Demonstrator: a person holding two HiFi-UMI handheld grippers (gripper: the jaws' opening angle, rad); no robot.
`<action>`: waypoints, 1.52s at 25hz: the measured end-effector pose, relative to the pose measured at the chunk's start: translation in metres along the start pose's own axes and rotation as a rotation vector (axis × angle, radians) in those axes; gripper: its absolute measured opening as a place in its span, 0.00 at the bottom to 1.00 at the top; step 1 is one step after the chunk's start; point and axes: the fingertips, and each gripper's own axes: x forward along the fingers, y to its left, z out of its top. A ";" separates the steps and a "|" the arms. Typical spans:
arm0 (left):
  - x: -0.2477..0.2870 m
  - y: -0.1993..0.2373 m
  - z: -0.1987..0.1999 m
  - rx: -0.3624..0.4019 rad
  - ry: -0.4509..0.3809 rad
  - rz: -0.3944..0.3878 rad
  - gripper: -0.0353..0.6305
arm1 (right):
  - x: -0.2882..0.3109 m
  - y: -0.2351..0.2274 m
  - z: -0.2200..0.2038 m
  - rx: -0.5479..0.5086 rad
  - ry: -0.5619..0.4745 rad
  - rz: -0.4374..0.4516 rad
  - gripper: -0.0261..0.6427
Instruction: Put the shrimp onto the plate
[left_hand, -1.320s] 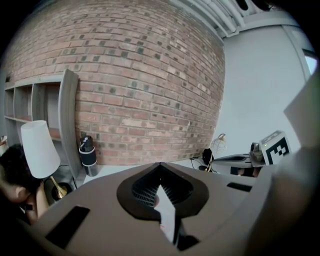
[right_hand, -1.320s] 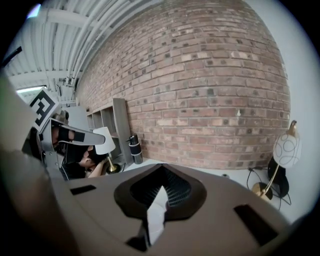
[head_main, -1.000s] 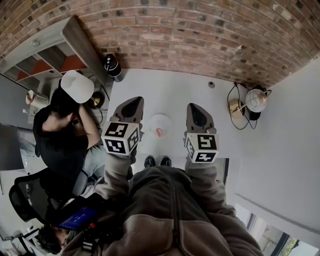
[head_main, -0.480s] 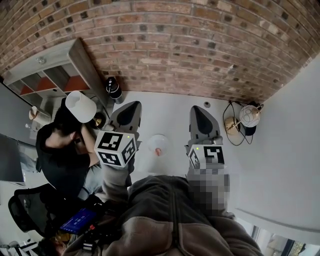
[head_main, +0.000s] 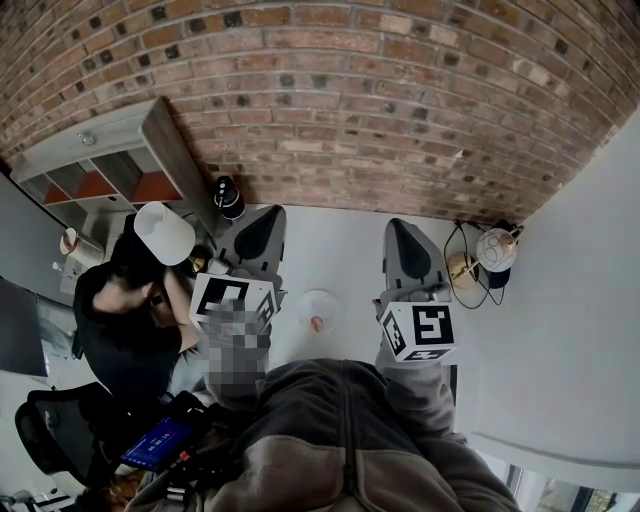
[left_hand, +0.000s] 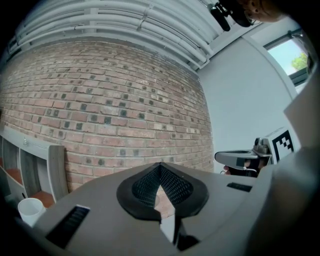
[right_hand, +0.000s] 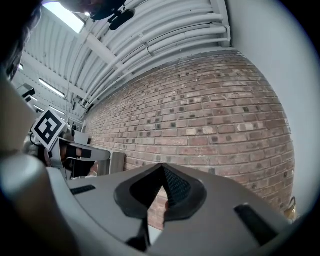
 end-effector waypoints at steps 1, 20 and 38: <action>0.000 0.000 0.003 0.008 -0.010 0.004 0.06 | 0.000 -0.001 0.001 -0.001 -0.003 -0.004 0.04; 0.003 -0.002 0.010 0.056 -0.021 0.024 0.06 | 0.007 0.002 0.002 -0.005 -0.011 0.016 0.04; -0.004 -0.009 0.008 0.056 -0.014 0.019 0.06 | 0.003 0.018 0.003 -0.023 -0.014 0.050 0.04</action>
